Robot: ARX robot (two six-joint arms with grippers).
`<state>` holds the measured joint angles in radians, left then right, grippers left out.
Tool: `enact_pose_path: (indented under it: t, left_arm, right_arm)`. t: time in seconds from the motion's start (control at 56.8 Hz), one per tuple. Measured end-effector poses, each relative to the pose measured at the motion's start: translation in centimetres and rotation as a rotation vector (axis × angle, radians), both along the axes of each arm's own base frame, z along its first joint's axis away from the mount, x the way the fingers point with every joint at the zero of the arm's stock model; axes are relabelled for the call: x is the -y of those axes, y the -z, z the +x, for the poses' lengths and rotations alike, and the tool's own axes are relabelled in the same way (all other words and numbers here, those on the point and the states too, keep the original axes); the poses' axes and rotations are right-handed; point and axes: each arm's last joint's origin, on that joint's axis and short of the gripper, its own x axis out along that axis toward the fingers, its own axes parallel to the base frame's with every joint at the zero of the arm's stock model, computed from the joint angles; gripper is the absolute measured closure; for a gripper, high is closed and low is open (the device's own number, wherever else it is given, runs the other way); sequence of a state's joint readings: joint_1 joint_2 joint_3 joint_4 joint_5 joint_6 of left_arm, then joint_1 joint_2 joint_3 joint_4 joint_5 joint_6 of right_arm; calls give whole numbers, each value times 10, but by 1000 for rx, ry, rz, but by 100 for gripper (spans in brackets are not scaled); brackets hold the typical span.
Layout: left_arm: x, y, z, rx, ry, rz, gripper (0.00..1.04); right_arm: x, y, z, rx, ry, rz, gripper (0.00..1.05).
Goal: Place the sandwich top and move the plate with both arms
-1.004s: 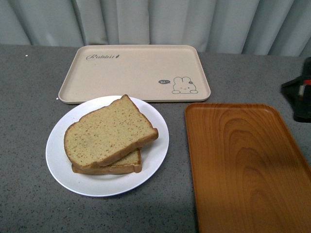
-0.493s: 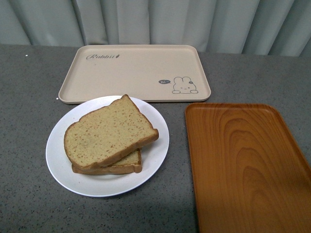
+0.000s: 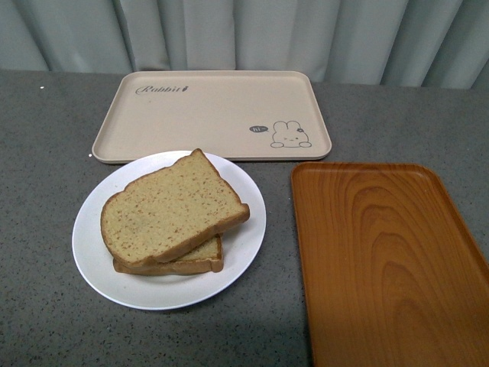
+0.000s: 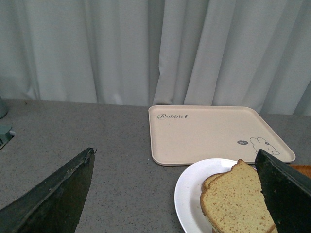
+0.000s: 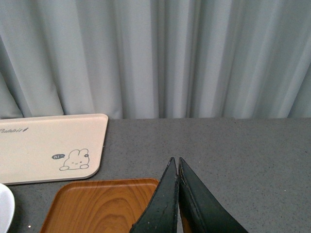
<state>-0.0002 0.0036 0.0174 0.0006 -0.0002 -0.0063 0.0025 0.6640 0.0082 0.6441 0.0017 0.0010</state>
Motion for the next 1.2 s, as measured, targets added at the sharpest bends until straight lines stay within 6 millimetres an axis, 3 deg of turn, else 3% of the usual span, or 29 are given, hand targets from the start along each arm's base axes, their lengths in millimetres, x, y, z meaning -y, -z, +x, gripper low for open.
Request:
enact_pose_path:
  t: [1.198]
  left_arm:
    - [0, 0, 0, 0, 0, 0, 6]
  right_arm:
    - [0, 0, -40, -13, -3, 0, 104]
